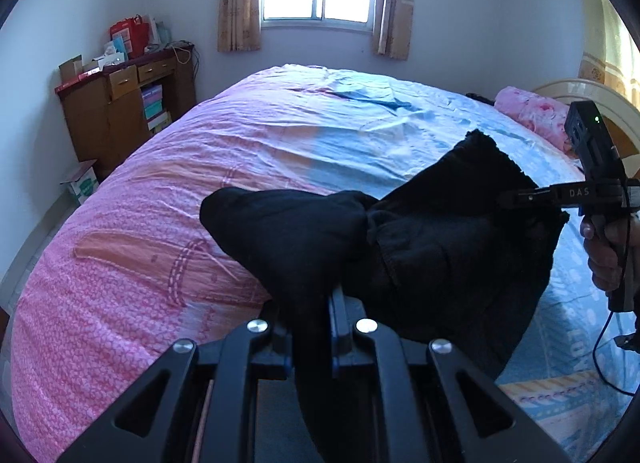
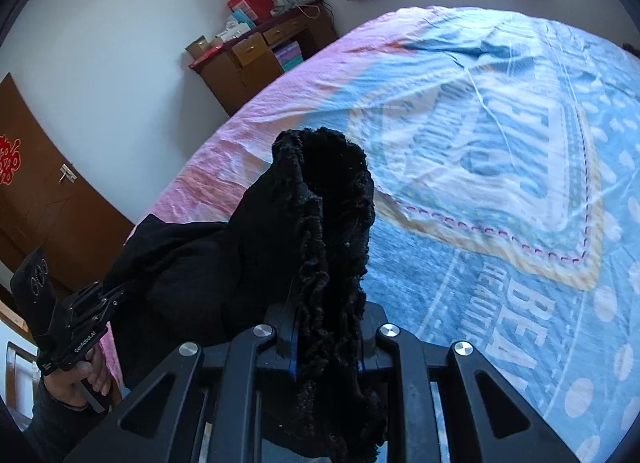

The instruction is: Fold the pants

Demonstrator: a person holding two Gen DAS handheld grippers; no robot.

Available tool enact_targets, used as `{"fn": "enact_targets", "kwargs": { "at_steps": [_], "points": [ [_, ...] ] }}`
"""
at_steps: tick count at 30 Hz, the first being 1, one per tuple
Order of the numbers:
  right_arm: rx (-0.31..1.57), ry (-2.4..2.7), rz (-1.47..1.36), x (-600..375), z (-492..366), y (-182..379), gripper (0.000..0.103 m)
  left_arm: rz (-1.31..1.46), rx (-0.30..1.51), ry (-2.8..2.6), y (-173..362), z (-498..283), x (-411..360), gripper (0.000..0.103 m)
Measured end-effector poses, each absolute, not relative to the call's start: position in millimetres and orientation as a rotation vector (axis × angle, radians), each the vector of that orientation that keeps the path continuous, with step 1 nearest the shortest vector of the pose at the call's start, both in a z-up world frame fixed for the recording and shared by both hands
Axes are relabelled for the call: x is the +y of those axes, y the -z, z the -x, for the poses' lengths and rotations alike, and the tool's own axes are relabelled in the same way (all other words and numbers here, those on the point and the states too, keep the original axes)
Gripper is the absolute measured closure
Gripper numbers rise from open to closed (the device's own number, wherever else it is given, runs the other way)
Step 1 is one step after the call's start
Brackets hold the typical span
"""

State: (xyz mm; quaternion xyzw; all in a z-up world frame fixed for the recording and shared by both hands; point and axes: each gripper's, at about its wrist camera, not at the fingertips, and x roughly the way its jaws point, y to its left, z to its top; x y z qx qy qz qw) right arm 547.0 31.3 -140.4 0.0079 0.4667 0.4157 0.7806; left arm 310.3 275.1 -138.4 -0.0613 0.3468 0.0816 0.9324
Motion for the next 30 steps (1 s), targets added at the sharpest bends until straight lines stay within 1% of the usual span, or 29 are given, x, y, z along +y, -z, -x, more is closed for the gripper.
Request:
{"fn": "enact_targets", "kwargs": {
  "at_steps": [5, 8, 9, 11, 12, 13, 14, 15, 16, 17, 18, 20, 21, 23, 25, 27, 28, 30],
  "points": [
    [1.046, -0.881, -0.014, 33.4, -557.2, 158.8, 0.083, 0.13, 0.737, -0.174, 154.7, -319.0, 283.5, 0.087],
    [1.073, -0.873, -0.013, 33.8, -561.9, 169.0, 0.083, 0.141, 0.741, -0.177, 165.9, -319.7, 285.4, 0.08],
    [1.079, -0.872, -0.014, 34.0, -562.8, 171.6, 0.082, 0.136, 0.745, -0.181, 167.8, -320.9, 285.4, 0.076],
    [1.101, -0.867, -0.022, 32.3, -565.9, 177.2, 0.075, 0.137, 0.746, -0.193, 171.8, -320.2, 284.2, 0.069],
    [1.115, -0.857, -0.03, 30.3, -568.0, 181.3, 0.066, 0.137, 0.746, -0.199, 172.5, -319.5, 284.5, 0.066],
    [1.122, -0.851, -0.036, 28.3, -569.7, 184.1, 0.058, 0.137, 0.748, -0.198, 172.8, -318.7, 284.1, 0.066],
    [1.122, -0.843, -0.045, 25.6, -570.7, 185.9, 0.053, 0.134, 0.751, -0.196, 172.6, -317.4, 284.4, 0.065],
    [1.121, -0.839, -0.06, 21.5, -571.0, 186.8, 0.05, 0.13, 0.756, -0.199, 172.2, -317.1, 283.5, 0.058],
    [1.124, -0.839, -0.077, 17.0, -570.9, 187.5, 0.049, 0.116, 0.768, -0.215, 171.7, -316.6, 282.1, 0.052],
    [1.123, -0.836, -0.081, 15.2, -570.7, 187.5, 0.047, 0.113, 0.768, -0.22, 171.7, -315.8, 281.8, 0.051],
    [1.12, -0.826, -0.078, 13.8, -570.2, 187.6, 0.042, 0.116, 0.768, -0.217, 171.9, -315.5, 282.1, 0.051],
    [1.118, -0.814, -0.072, 13.6, -569.0, 187.2, 0.042, 0.141, 0.784, -0.222, 172.0, -314.1, 284.6, 0.047],
    [1.119, -0.806, -0.069, 13.4, -567.3, 185.4, 0.042, 0.151, 0.787, -0.232, 171.0, -311.6, 285.0, 0.043],
    [1.095, -0.776, -0.085, 7.4, -561.7, 176.0, 0.042, 0.151, 0.783, -0.232, 163.1, -301.9, 281.5, 0.042],
    [1.046, -0.735, -0.082, -2.6, -552.5, 161.8, 0.042, 0.128, 0.781, -0.242, 156.9, -292.8, 274.1, 0.036],
    [1.001, -0.677, -0.059, -13.7, -542.6, 148.8, 0.042, 0.117, 0.774, -0.242, 151.3, -284.8, 265.6, 0.035],
    [0.975, -0.658, -0.057, -21.8, -533.8, 139.3, 0.041, 0.117, 0.764, -0.232, 147.5, -279.0, 261.3, 0.033],
    [0.941, -0.666, -0.057, -33.5, -517.0, 126.0, 0.038, 0.119, 0.758, -0.23, 142.1, -270.0, 252.7, 0.031]
  ]
}}
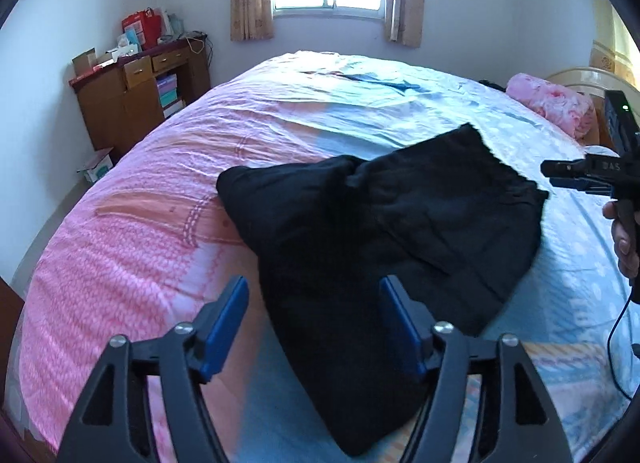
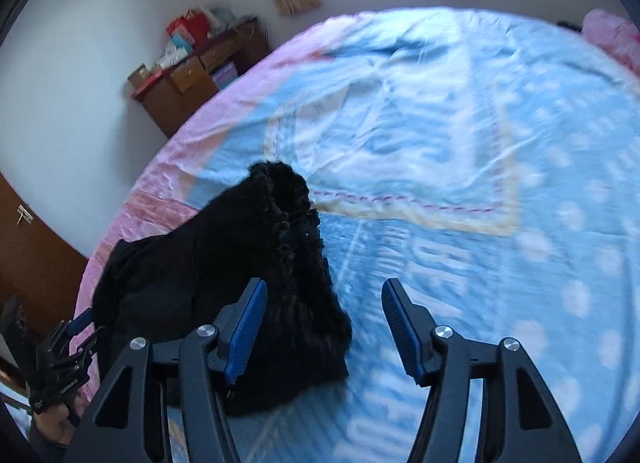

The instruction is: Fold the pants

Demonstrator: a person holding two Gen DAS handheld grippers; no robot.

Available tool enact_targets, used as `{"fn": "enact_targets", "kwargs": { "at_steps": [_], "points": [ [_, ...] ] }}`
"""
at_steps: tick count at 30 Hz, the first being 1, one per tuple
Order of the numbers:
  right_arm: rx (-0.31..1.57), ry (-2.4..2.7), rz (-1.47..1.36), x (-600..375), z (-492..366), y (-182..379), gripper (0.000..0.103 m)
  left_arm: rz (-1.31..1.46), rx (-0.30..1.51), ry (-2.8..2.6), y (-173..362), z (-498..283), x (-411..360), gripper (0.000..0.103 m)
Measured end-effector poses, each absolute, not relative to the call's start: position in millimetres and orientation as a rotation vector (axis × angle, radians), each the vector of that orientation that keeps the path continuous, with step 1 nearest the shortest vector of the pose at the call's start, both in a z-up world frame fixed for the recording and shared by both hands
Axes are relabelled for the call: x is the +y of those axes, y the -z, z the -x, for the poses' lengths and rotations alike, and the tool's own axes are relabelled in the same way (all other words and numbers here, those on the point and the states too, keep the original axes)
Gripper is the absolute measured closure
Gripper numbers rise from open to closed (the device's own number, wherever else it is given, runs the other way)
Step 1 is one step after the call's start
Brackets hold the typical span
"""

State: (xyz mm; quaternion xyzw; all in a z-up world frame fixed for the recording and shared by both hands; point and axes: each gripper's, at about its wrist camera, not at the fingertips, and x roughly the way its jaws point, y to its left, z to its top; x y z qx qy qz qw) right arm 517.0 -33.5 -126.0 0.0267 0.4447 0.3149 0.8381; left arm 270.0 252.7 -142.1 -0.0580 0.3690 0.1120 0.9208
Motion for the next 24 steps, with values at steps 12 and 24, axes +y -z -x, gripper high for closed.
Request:
{"fn": "enact_targets", "kwargs": {
  "at_steps": [12, 24],
  "points": [
    [0.744, -0.647, 0.006, -84.6, -371.9, 69.4, 0.032, 0.202, 0.586, -0.173, 91.0, -183.5, 195.7, 0.008],
    [0.597, -0.577, 0.081, -114.6, -273.0, 50.1, 0.03, 0.164, 0.508, -0.105, 64.6, -148.7, 147.1, 0.006]
  ]
}}
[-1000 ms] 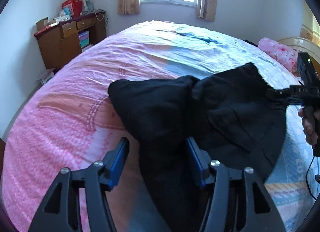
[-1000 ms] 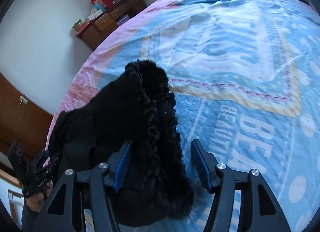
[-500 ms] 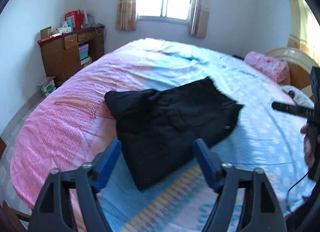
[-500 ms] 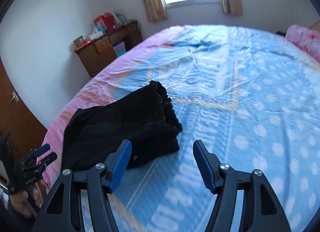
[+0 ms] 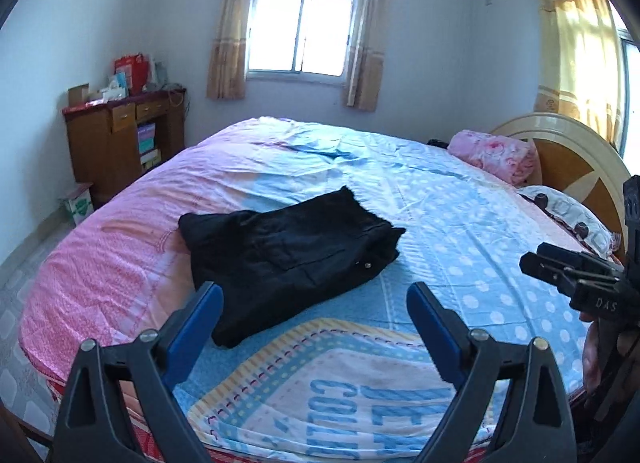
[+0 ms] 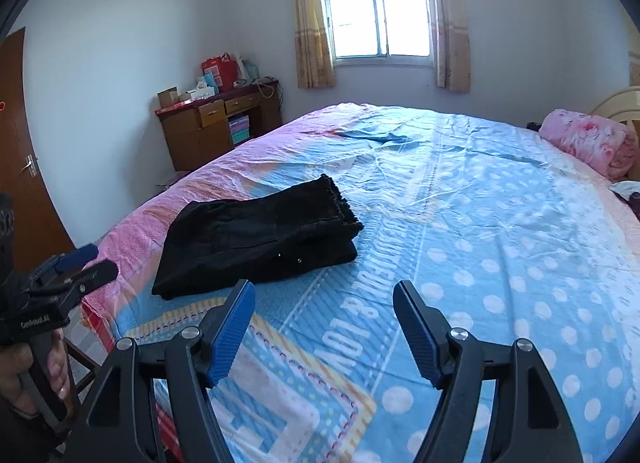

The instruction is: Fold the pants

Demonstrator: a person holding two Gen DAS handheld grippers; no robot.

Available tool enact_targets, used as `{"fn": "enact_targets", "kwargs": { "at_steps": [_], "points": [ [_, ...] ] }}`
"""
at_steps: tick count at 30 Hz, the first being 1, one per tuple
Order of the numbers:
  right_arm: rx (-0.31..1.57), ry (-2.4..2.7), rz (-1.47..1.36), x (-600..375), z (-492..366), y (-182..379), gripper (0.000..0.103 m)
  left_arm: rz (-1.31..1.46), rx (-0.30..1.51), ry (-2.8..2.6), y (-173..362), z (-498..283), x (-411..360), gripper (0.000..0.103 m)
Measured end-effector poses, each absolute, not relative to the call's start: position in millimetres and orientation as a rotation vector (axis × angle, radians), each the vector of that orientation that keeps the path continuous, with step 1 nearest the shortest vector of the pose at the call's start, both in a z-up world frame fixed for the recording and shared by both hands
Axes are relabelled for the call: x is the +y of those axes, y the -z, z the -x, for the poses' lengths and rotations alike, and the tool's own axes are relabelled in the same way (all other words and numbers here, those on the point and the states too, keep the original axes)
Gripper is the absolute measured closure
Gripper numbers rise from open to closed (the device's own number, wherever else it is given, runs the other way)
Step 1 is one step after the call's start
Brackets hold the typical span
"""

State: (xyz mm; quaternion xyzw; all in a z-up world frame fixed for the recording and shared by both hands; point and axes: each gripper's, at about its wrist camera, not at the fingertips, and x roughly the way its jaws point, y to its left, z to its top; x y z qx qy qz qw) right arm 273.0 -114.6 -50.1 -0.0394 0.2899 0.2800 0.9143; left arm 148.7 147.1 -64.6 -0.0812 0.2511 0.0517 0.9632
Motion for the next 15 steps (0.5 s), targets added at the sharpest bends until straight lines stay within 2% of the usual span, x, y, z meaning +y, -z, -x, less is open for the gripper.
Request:
{"fn": "enact_targets", "kwargs": {
  "at_steps": [15],
  "points": [
    [0.533, -0.502, 0.036, -149.2, -222.4, 28.0, 0.03, 0.134, 0.467, -0.047, 44.2, -133.4, 116.0, 0.004]
  ]
}}
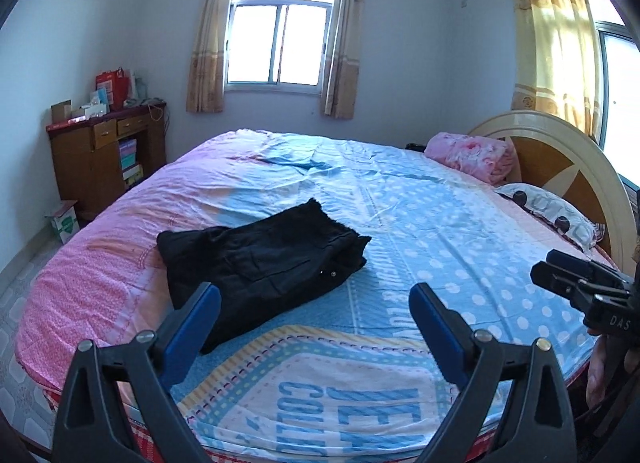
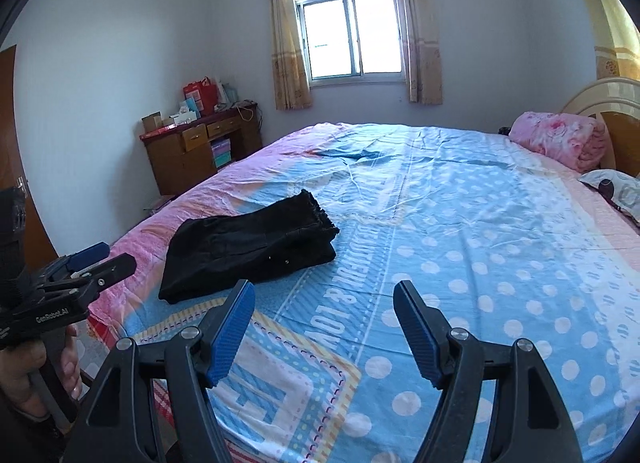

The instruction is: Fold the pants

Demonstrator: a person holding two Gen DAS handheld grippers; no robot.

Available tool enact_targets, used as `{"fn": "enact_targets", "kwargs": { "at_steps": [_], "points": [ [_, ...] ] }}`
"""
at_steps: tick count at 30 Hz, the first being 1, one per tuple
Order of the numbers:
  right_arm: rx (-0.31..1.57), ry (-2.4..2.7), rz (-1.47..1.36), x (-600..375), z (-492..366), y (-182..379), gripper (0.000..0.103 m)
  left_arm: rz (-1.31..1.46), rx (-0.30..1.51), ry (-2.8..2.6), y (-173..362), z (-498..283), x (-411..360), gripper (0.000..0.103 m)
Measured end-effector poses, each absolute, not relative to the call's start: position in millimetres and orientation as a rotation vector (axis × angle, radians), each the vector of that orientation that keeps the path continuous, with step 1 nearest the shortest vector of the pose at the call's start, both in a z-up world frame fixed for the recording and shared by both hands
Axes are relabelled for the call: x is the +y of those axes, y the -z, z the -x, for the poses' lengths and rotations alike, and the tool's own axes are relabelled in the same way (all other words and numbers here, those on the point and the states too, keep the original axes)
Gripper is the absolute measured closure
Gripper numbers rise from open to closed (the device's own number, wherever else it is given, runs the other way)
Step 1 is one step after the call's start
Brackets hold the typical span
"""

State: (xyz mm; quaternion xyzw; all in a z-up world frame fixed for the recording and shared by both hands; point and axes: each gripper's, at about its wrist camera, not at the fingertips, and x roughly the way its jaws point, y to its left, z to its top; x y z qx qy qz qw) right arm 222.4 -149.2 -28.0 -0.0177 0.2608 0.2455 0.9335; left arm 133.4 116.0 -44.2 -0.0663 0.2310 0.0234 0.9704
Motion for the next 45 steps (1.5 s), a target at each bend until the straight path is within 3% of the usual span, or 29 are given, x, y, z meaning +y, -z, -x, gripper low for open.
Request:
{"fn": "enact_targets", "kwargs": {
  "at_steps": [6, 45],
  "points": [
    [0.495, -0.49, 0.049, -154.9, -201.1, 15.2, 0.029, 0.135, 0.433, -0.046, 32.7, -124.7, 111.9, 0.0],
    [0.427, -0.51, 0.044, -146.7, -181.1, 13.8, 0.028, 0.134, 0.444, -0.14, 37.8, -129.1, 114.6, 0.0]
  ]
}}
